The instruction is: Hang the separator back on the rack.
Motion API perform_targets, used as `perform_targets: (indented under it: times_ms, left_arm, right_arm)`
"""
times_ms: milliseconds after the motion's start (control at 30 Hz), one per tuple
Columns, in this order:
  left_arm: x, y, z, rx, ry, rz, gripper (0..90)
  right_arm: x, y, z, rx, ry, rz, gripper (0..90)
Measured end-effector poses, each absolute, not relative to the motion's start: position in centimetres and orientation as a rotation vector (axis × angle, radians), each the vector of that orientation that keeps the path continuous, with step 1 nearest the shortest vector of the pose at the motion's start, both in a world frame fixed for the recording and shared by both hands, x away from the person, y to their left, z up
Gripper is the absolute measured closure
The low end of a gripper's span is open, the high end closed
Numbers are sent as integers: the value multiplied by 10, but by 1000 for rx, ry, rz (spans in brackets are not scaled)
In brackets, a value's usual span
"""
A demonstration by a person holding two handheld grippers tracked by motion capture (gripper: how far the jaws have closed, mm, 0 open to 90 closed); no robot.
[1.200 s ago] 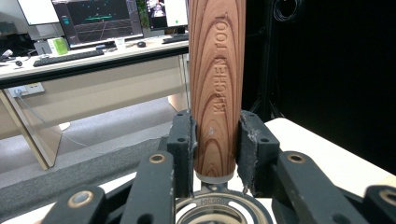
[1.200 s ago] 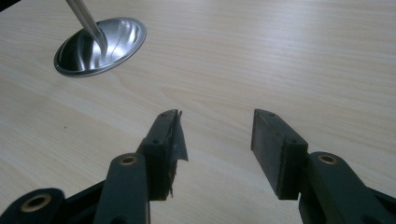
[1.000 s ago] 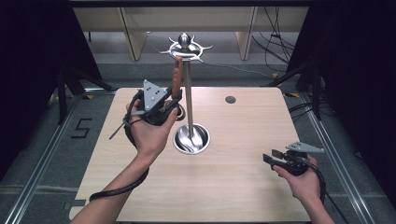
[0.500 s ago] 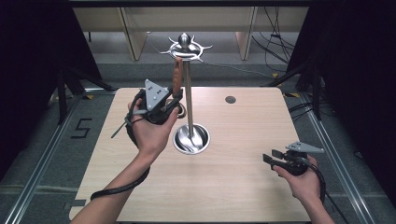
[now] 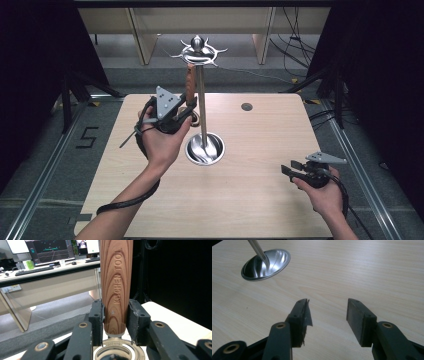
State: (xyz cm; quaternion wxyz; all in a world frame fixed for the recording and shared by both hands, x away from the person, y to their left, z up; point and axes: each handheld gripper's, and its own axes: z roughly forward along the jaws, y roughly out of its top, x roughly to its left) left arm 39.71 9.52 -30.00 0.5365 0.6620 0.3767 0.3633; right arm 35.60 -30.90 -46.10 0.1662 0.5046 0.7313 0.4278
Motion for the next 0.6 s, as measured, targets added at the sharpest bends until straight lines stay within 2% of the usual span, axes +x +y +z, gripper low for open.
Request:
perform_targets:
  times_ms: [600]
  left_arm:
    - [387, 128, -307, 1624, 858, 737, 514]
  right_arm:
    - [357, -311, -460, 1417, 2098, 1220, 521]
